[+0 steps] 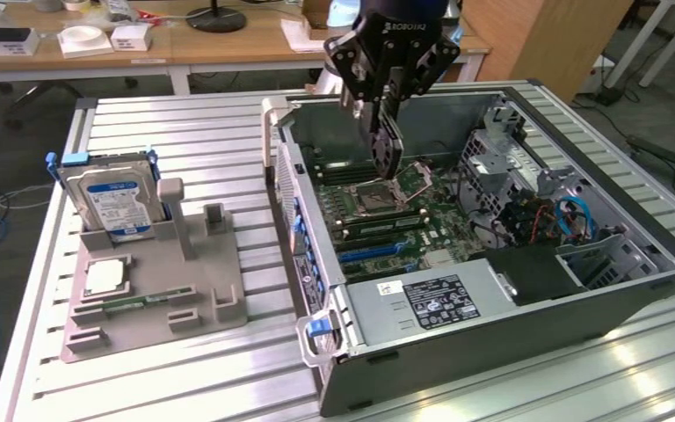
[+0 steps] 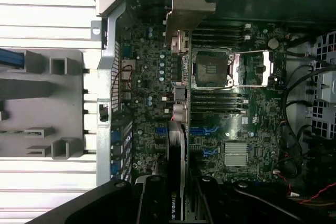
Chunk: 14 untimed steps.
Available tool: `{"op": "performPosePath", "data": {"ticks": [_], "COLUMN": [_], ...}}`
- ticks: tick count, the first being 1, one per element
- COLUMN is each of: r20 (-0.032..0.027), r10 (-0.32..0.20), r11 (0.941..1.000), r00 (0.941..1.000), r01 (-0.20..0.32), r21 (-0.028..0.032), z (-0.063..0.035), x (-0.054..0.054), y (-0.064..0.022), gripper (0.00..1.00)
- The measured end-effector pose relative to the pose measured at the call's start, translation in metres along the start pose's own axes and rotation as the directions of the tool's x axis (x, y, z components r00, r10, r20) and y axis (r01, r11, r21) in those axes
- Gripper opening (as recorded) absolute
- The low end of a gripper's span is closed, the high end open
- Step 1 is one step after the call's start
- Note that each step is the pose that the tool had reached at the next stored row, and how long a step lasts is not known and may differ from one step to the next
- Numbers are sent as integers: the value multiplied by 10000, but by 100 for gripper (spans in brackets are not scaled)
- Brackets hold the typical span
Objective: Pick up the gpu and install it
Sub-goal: 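Pick up the gpu and move the gpu toward the slot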
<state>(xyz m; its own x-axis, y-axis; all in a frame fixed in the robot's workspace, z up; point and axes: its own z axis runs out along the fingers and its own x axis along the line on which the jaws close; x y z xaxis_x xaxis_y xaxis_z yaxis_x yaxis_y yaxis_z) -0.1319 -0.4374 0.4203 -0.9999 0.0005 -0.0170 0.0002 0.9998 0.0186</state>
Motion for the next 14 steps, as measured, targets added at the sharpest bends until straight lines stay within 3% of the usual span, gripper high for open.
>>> {"op": "performPosePath", "data": {"ticks": [7,9,14], "r20": [0,0,0], "r10": [1,1,-5], "r11": [10000,10000,9995], "r00": [10000,10000,10000], "r01": [-1,-1,5], "r21": [0,25,315], "z": [6,7,11], "x": [-96,-103,-113], "y": [0,0,0], "gripper": [26,26,26]}}
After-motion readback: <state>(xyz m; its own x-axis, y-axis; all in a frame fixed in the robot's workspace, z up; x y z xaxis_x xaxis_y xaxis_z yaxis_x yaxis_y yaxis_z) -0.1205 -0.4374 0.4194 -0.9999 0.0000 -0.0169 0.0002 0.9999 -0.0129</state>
